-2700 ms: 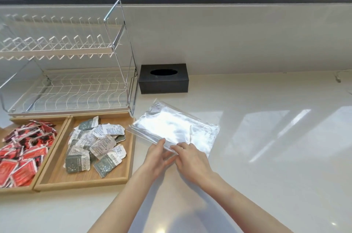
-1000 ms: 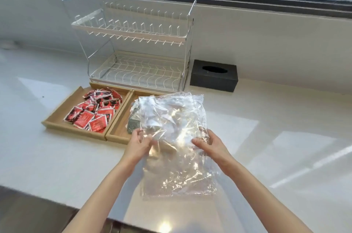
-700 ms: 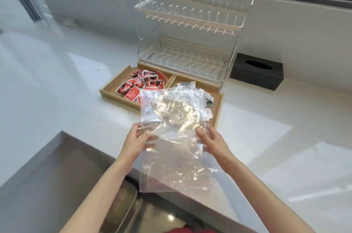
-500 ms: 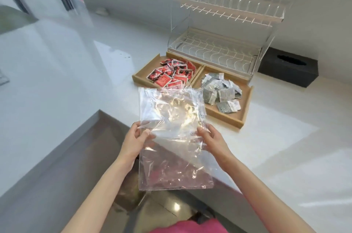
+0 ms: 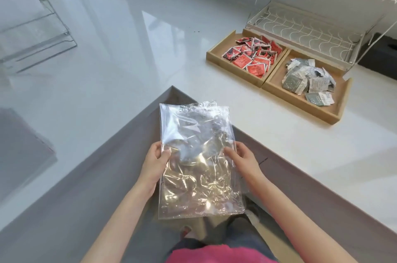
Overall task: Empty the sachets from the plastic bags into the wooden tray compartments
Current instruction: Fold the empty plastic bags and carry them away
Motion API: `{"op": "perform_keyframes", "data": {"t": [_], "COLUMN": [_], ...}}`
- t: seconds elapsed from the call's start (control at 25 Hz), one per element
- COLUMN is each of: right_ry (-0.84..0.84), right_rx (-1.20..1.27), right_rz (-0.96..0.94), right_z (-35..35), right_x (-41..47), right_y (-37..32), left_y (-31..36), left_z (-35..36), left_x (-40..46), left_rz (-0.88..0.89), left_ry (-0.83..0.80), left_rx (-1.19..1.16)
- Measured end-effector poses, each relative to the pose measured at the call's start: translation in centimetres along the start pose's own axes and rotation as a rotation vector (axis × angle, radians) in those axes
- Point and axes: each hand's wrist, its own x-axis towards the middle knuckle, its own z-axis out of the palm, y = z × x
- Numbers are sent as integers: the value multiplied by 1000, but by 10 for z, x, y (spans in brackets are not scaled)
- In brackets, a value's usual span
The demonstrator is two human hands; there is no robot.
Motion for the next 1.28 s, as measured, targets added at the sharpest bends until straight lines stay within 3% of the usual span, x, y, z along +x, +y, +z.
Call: {"op": "perform_keyframes", "data": {"t": [0.44,0.68,0.88,1.04,1.28], "right_ry": [-154,-171,-171,-171,-138], "right_rx": [-75,-125,-165,-221,-328], "right_rz": [183,225,312,385,458], "right_z": [41,57,76,89,101], "right_x": [25,70,115,156,222], "right_y": [33,72,132,177,246], "left_y": [-69,-109,-164,-210,-278], "left_z": [-27,-22,-12,0,15], "left_x": [10,37,75,114,163], "left_rz": [-288,-421,-479,-470,-563], "left_ry": [124,177,233,183,147], "left_rx": [-148,-77,124,280,237]}}
